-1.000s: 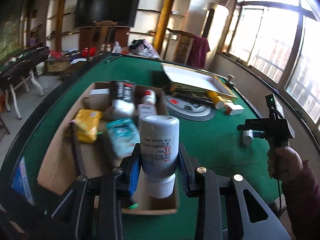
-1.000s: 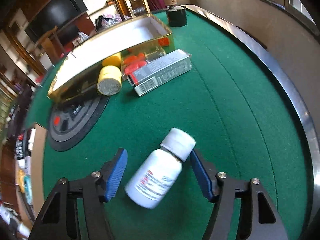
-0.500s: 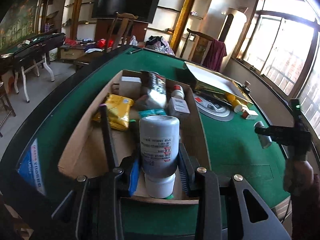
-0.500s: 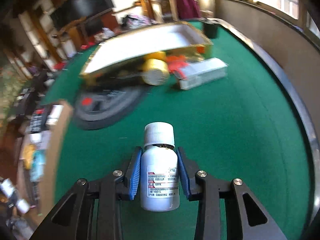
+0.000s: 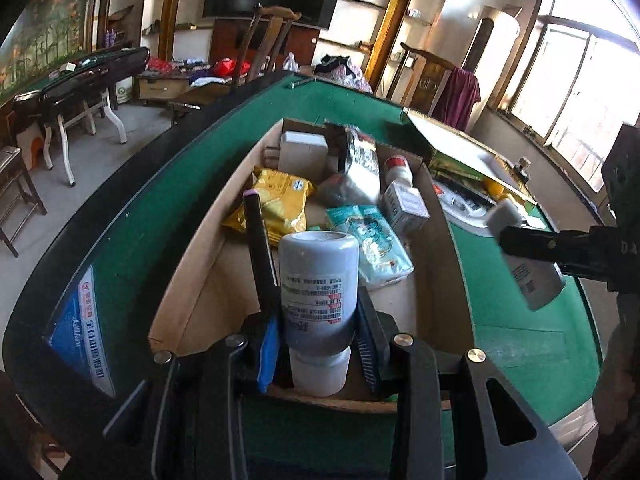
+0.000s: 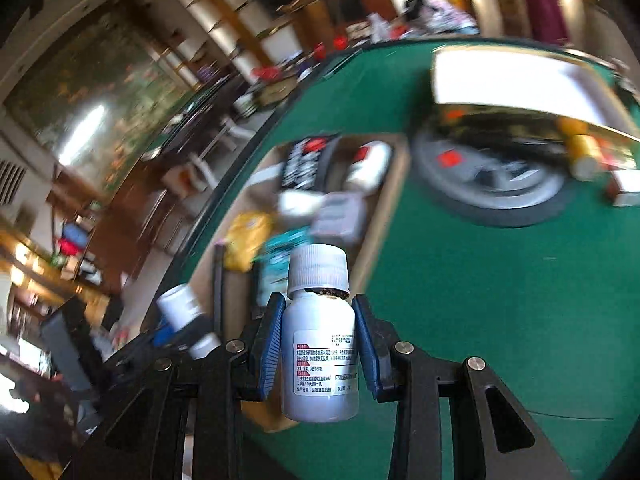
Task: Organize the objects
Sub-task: 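Carry both white pill bottles into the tray and open both grippers, then withdraw both grippers up from the tray toward the gold-rimmed box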
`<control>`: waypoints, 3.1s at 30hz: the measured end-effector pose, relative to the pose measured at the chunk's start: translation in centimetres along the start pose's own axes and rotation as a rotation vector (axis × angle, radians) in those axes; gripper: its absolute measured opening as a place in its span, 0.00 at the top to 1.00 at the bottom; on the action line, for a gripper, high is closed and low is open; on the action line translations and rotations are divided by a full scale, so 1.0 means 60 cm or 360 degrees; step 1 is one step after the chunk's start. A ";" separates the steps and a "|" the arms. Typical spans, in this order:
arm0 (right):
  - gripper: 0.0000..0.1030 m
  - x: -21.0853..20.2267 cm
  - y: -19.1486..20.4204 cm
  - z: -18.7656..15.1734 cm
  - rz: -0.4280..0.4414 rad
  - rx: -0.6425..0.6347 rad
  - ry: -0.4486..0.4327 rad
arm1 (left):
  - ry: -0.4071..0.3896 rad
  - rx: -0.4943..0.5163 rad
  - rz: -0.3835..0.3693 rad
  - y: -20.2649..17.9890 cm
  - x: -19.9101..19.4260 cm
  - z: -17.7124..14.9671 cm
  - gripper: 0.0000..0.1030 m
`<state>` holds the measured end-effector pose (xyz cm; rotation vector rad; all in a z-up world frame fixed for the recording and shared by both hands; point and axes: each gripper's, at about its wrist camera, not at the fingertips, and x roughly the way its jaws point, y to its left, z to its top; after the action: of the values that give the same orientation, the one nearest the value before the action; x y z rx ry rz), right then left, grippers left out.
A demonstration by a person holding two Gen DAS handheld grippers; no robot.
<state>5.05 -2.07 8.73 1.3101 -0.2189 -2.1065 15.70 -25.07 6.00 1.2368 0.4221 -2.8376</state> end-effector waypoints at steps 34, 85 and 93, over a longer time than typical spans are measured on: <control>0.23 0.078 0.068 -0.030 -0.0173 -0.0247 -0.0032 | -0.0301 -0.0079 0.0294 -0.003 -0.074 0.021 0.07; 0.13 -0.179 -0.412 0.085 -0.0754 0.0489 -0.0533 | -0.0107 0.0369 0.0246 -0.242 0.015 0.025 0.03; 0.13 -0.067 -0.391 0.164 -0.0800 0.0351 -0.0270 | -0.0066 0.0320 0.0192 -0.229 0.025 0.032 0.03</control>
<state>-12.21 16.84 5.94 1.4230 -0.2140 -2.6867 11.61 -12.19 9.41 1.1842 0.0591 -2.8518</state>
